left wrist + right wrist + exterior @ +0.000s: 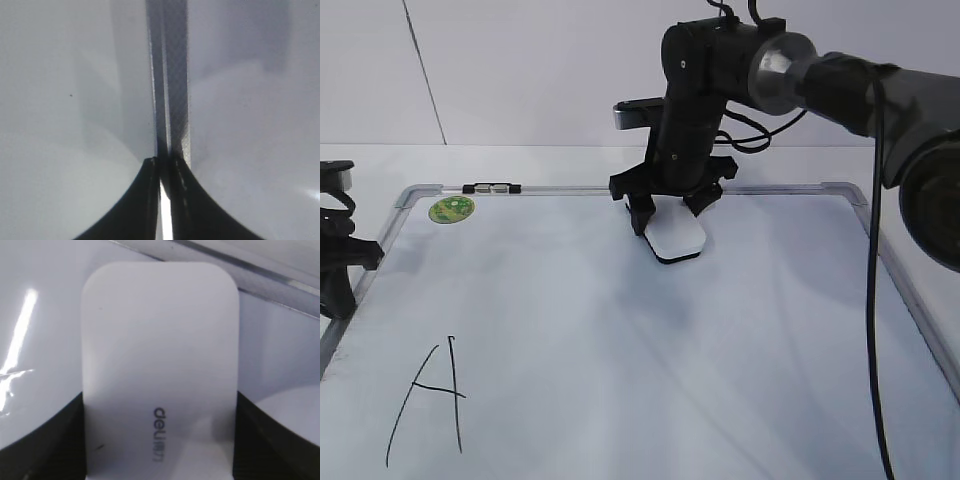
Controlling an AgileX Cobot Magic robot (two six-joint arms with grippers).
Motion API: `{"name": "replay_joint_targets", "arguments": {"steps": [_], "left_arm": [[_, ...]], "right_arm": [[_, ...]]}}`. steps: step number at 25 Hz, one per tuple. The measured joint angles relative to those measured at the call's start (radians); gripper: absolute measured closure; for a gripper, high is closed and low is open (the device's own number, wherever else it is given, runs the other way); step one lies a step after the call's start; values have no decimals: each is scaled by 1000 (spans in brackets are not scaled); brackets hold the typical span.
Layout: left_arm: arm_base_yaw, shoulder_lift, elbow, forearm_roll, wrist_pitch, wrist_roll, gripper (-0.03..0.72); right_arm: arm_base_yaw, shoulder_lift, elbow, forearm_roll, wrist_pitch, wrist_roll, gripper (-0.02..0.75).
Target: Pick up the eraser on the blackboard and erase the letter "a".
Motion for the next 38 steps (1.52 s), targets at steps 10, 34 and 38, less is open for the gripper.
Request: {"name": "replay_joint_targets", "arguments": {"steps": [10,34,38], "left_arm": [[0,0,-1,0,6,0,668],[0,1,-1,5,6,0,667],[0,1,-1,5,6,0,666]], "right_arm": [[-11,-34,19,78,13,0,192],[-40,-531,501,6,-27,41,192],[-94,-640,736,6,-136,46,192]]}}
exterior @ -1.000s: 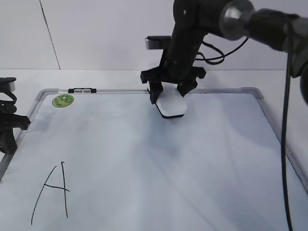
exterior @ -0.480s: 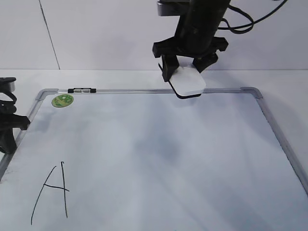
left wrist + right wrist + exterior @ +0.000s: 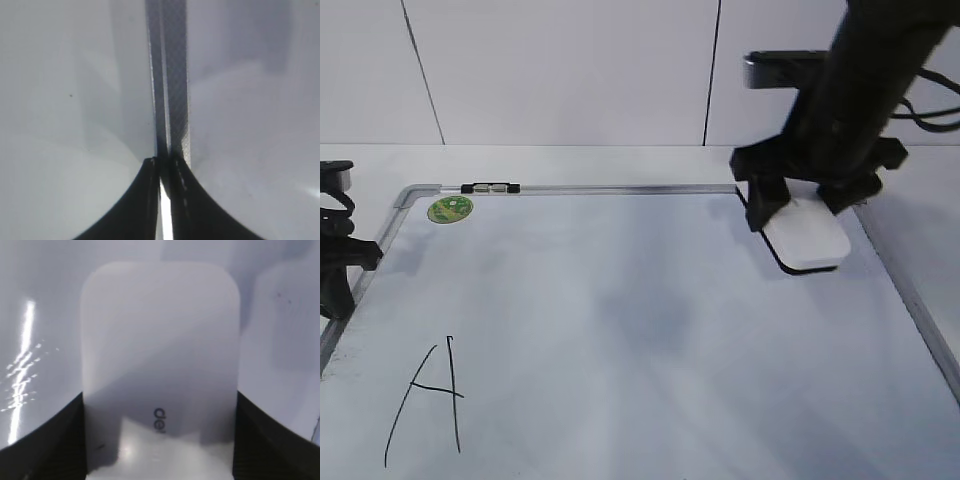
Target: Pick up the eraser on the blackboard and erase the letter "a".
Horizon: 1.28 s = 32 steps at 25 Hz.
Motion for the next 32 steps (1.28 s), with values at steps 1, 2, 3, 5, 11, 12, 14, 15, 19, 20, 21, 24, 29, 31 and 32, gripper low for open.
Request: {"name": "replay_joint_targets", "arguments": {"steps": [1,2,3,5,11,12,14,15,19,20,21,24,29,31,32], "left_arm": [[0,0,0,0,0,0,666],[0,0,0,0,0,0,666],[0,0,0,0,0,0,666],[0,0,0,0,0,0,666],[0,0,0,-3,0,0,666],[0,0,0,-8,0,0,666],[0,0,0,-14,0,0,666],[2,0,0,-18,0,0,666],[2,0,0,-20,1,2,666],[2,0,0,-20,1,2,665],[2,0,0,-21,1,2,665],[2,0,0,-21,1,2,665],[2,0,0,-23,1,2,665],[2,0,0,-23,1,3,665],[2,0,0,-23,1,3,665]], "right_arm": [[-20,-28,49,0,-25,2,192],[-43,-55,106,7,-54,2,192],[-63,-76,159,15,-81,3,192],[-114,-117,244,18,-125,3,192],[-239,-147,350,46,-173,-68,192],[-258,-147,350,61,-181,-88,192],[-289,-148,350,103,-197,-134,192],[-306,-148,350,126,-201,-161,192],[-357,-148,350,174,-206,-253,192],[-365,-144,350,177,-208,-264,192],[-369,-137,350,179,-208,-271,192],[-375,-107,350,181,-210,-294,192],[-375,-62,350,187,-226,-304,192],[-375,-56,350,196,-243,-304,192],[-375,-51,350,198,-246,-308,192]]}}
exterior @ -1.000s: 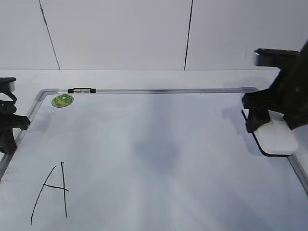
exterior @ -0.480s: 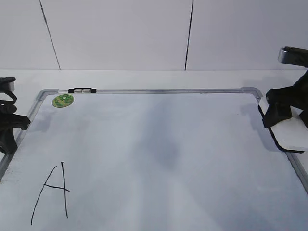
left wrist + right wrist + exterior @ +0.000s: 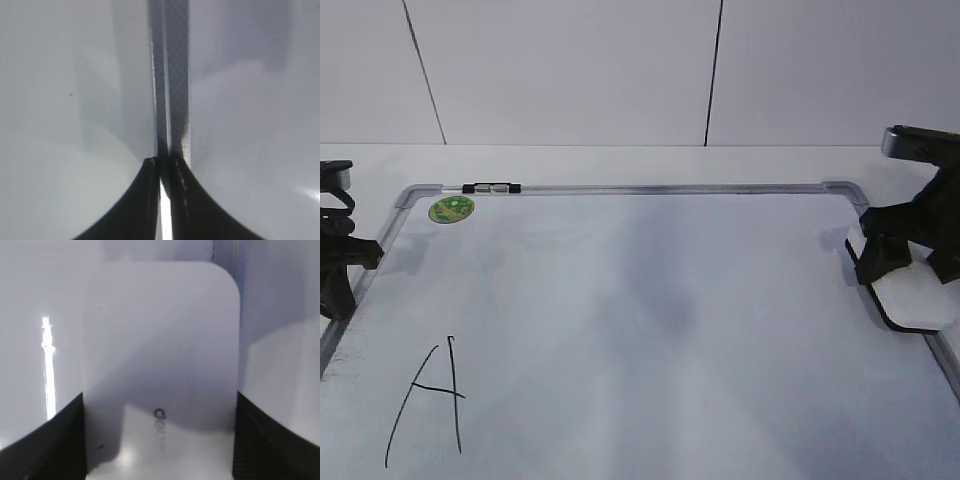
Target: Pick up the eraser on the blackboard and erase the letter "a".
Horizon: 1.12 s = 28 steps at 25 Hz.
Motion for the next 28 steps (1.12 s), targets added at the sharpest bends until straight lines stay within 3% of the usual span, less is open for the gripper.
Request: {"name": "replay_joint_targets", "arguments": {"steps": [28], "left_arm": [[0,0,0,0,0,0,664]], "right_arm": [[17,53,-6,-7,-2,-20,192]]}}
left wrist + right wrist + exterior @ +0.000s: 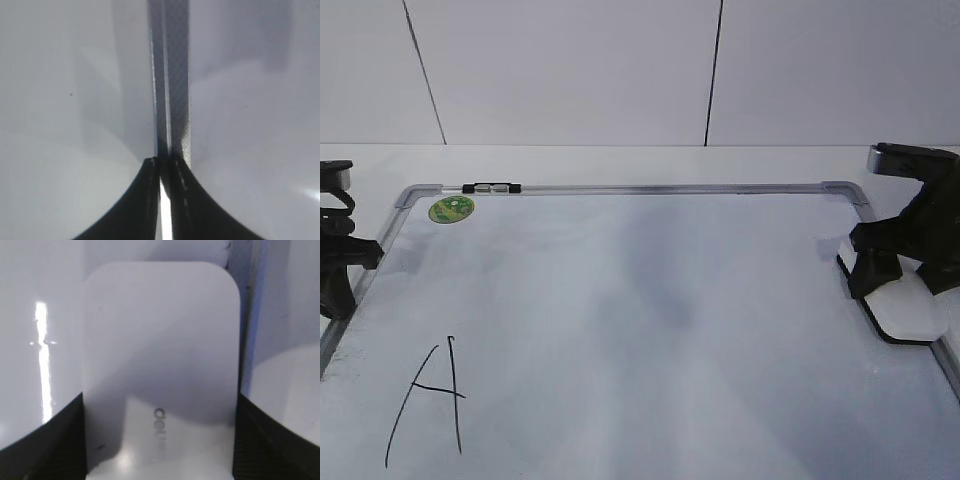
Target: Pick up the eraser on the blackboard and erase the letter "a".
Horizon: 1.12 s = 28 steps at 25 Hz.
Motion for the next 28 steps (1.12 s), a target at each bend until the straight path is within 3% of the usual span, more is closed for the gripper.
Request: {"name": "replay_joint_targets", "arguments": {"steps": [4,8,13,28], "left_arm": [[0,0,0,0,0,0,662],[0,0,0,0,0,0,662],[0,0,0,0,0,0,660],[0,0,0,0,0,2,659]], "right_arm": [[0,0,0,0,0,13,174],[0,0,-3,0,0,24,101],[0,0,-9,-2,17,30,92],[0,0,-286,-46,364,65,111]]}}
